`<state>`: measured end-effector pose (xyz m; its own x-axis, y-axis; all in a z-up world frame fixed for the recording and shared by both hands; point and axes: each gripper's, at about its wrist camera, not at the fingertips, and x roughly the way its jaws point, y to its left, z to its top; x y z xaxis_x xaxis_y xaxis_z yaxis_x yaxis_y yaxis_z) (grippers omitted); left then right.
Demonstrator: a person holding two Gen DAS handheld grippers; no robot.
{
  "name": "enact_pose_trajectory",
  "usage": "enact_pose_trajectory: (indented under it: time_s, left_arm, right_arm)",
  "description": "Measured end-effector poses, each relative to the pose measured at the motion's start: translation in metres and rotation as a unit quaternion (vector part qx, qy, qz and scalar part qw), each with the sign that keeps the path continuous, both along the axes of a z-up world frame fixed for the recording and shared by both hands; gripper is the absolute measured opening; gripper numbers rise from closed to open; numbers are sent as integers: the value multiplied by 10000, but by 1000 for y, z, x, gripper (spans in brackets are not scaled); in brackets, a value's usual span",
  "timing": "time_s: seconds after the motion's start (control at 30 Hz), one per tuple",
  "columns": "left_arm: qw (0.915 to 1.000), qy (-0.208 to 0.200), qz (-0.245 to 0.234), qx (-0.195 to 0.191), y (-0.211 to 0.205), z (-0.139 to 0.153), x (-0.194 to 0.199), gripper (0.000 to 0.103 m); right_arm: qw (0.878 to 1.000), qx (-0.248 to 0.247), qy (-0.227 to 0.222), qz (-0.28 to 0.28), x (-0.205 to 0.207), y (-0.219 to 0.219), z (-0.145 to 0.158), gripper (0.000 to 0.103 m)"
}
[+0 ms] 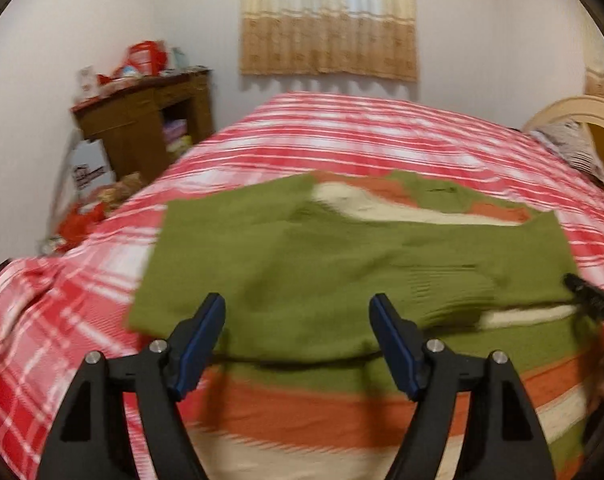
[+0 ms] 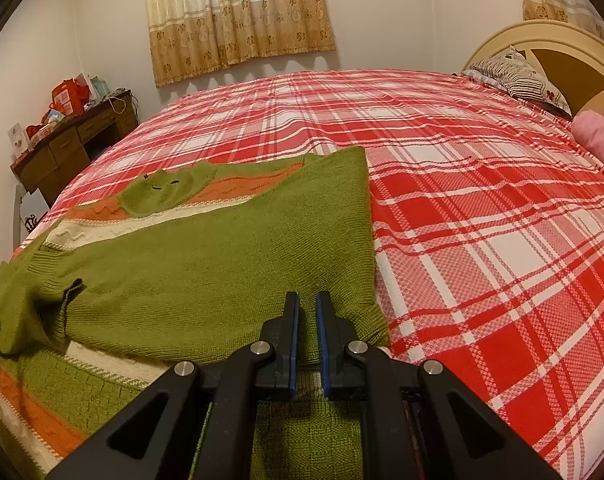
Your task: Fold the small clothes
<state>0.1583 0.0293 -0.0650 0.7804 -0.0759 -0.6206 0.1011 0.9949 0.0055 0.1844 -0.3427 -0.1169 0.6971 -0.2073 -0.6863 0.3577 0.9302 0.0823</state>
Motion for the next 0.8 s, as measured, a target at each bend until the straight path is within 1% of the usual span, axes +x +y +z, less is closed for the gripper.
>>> enact_pose_trajectory:
  time_s: [0.07,0.13,0.17,0.2,0.23,0.27,0.3,0.33,0.37,0.4,0.43,0.53,0.57,0.63,0.67,0.7,0.73,0.77,0.8]
  left_arm:
    - [9997,124,199,22,12,-11,1,77]
    - [9991,291,307,-41,19,-27,2,77]
    - [9990,290,305,-143,23,-33,-1,78]
    - [9989,203,279,-323,26,-34,-6,78]
    - [9987,177,263,-394,26,-34,-7,81]
    - [9986,210,256,-415,24,-34,-5,84]
    - [9984,239,258,-436,25,-34,-5,86]
    - [9984,239,236,-454,23,-35,-5,90]
    - [9985,238,209,-440,21,-35,-4,92]
    - [9987,231,181,-410,19,-35,-4,94]
    - [9988,227,161,-406,18,-35,-4,95]
    - [9986,222,126,-458,19,-34,0,97]
    - [9986,219,121,-467,22,-36,-1,98]
    - [9987,214,97,-453,21,-37,0,99]
    - [9988,220,89,-425,19,-37,0,101]
    - [9990,223,78,-387,16,-37,0,101]
    - [9990,225,72,-376,16,-37,1,102]
    - [9990,223,62,-377,16,-38,1,103]
    - [9990,217,51,-398,16,-38,1,103]
  right_arm:
    - [9999,11,110,-3,4,0,1,8]
    - [9992,46,378,-108,9,2,7,9]
    - [9989,215,367,-185,8,6,14,9]
    - [9986,500,137,-73,4,12,22,9]
    - [9971,744,-104,109,1,21,30,9]
    - [9944,917,-290,431,2,39,39,10]
    - [9916,1011,-348,732,7,56,44,16]
    - [9888,1099,-351,945,12,67,45,24]
    - [9841,1258,-316,1215,20,81,45,52]
    - [9783,1448,-275,1458,30,98,41,76]
    - [9753,1503,-247,1598,37,112,37,78]
    - [9740,1178,19,1935,55,148,24,78]
    - [9739,1024,139,2022,61,158,19,76]
    - [9735,776,358,2121,70,173,5,53]
    - [9760,514,340,2087,70,179,3,51]
    - [9765,282,295,2117,69,183,4,45]
    - [9755,206,291,2170,68,183,4,39]
    - [9742,226,279,2229,68,183,7,22]
    - [9740,237,283,2236,68,183,9,16]
